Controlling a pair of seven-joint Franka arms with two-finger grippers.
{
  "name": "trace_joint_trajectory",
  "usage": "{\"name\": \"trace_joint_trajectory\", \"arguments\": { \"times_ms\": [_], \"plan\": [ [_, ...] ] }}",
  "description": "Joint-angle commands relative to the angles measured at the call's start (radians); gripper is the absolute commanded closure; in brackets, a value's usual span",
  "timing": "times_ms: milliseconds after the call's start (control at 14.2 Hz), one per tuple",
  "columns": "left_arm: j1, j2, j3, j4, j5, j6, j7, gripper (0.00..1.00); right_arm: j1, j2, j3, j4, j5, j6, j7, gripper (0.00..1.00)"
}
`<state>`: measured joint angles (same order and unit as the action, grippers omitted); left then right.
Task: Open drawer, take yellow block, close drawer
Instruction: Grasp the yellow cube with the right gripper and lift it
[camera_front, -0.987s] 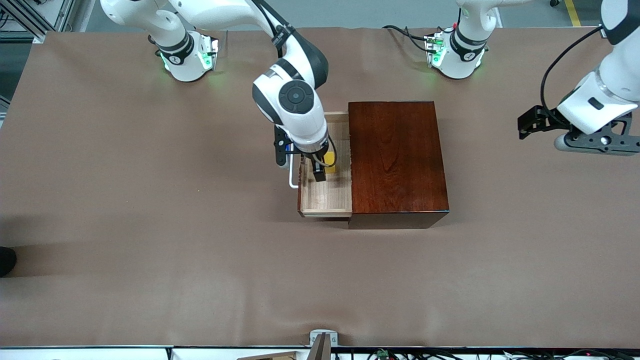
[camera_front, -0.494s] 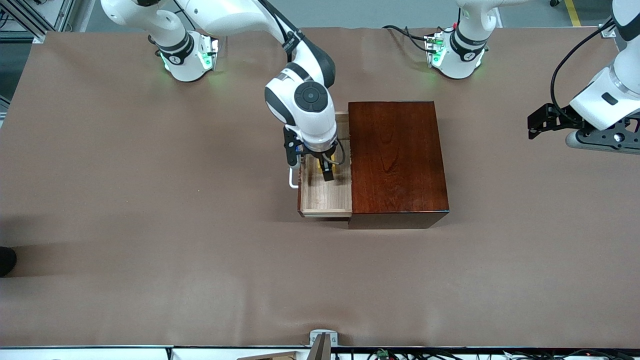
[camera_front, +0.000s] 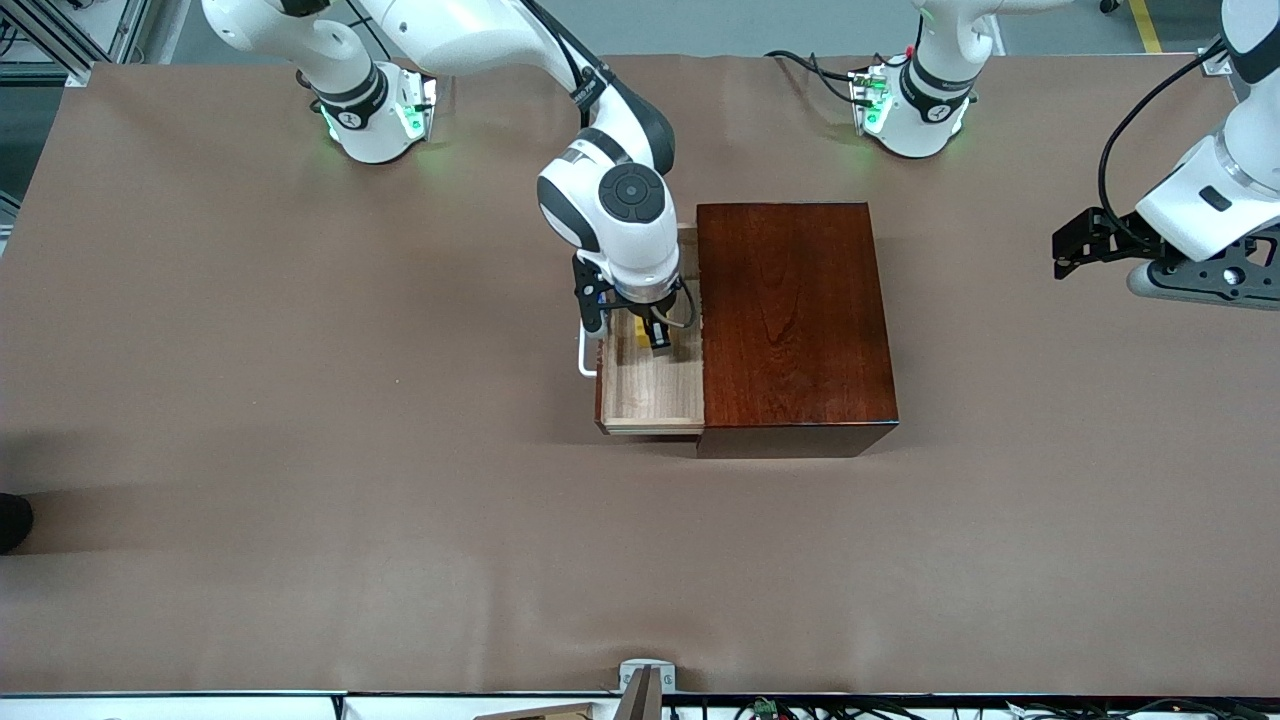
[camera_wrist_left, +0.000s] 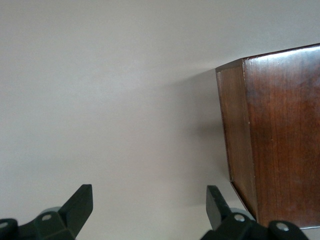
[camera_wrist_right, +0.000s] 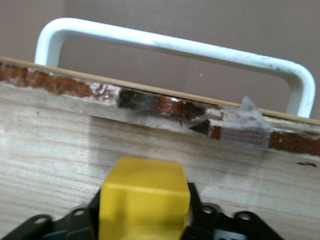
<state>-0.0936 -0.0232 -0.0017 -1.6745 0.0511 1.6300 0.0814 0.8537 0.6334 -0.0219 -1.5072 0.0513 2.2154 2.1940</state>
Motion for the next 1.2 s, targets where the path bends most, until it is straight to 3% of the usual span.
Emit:
{"name": "trace_joint_trajectory", "arguments": {
  "times_ms": [0, 282, 635, 1128],
  "plan": [
    [-0.067, 0.003, 0.074, 0.012, -0.02, 0.004, 0.006, 0.0, -0.001, -0.004, -0.006, 0.016, -0.022, -0.002, 0.007, 1.0],
    [-0.067, 0.02, 0.074, 0.045, -0.025, 0.004, -0.009, 0.0, -0.022, -0.064, -0.009, 0.036, -0.011, -0.019, 0.01, 1.0],
    [-0.067, 0.035, 0.074, 0.07, -0.027, 0.004, -0.069, 0.0, -0.059, -0.187, -0.009, 0.036, -0.007, -0.169, -0.078, 1.0],
    [-0.067, 0.039, 0.074, 0.078, -0.062, 0.004, -0.069, 0.0, -0.169, -0.294, -0.007, 0.024, 0.012, -0.388, -0.413, 1.0]
  ]
}}
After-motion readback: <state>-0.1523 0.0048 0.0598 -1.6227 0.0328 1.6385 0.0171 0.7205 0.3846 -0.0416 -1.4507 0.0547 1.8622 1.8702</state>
